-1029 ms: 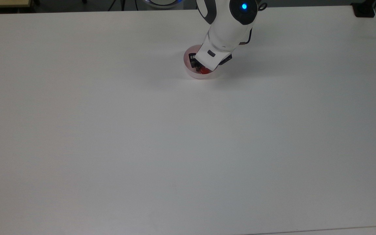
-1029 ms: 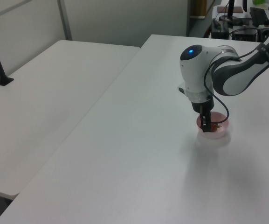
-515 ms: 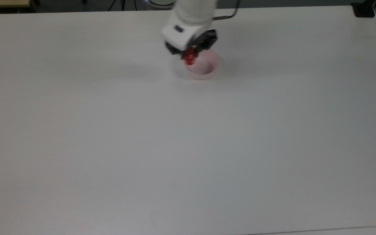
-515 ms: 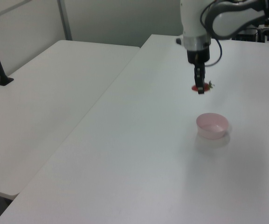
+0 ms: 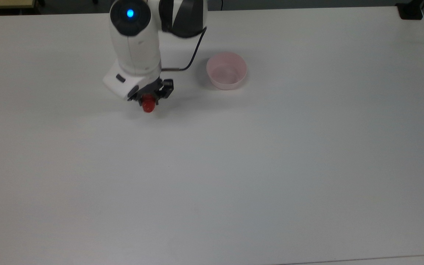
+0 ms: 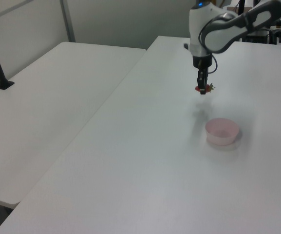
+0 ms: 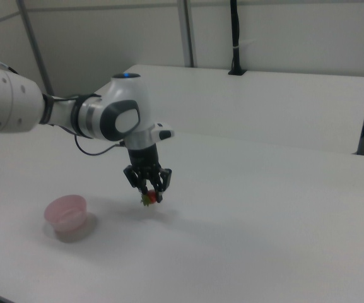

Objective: Pick up strawberry from bowl
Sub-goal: 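Carry the strawberry away from the bowl and hold it above the table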

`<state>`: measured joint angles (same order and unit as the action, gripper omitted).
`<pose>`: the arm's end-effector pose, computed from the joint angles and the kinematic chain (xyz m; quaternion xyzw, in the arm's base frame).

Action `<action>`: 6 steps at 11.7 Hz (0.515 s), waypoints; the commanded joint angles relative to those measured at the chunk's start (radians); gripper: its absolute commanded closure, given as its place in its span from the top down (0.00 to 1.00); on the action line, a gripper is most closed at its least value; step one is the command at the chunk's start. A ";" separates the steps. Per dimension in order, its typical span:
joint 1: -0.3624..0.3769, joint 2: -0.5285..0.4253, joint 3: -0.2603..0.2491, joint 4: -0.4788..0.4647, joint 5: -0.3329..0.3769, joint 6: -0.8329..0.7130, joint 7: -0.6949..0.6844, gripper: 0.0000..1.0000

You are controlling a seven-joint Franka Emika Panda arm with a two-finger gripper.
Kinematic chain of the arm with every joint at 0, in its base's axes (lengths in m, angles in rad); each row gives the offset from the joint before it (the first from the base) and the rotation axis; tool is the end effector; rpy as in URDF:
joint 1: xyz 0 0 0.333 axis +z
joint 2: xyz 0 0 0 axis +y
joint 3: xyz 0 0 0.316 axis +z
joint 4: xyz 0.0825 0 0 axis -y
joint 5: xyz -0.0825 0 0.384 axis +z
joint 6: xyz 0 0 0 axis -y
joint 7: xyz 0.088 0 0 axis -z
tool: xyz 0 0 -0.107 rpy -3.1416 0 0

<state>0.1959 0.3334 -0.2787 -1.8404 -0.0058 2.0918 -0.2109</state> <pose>0.6219 -0.0414 0.3484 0.9957 0.0711 -0.0413 0.0422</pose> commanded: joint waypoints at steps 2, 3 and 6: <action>0.000 0.032 -0.004 0.010 -0.020 0.047 0.013 1.00; 0.010 0.007 -0.004 0.015 -0.019 0.037 0.051 1.00; 0.026 -0.160 0.007 0.050 -0.019 -0.114 0.148 1.00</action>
<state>0.2004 0.3268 -0.2771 -1.7990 -0.0105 2.1239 -0.1253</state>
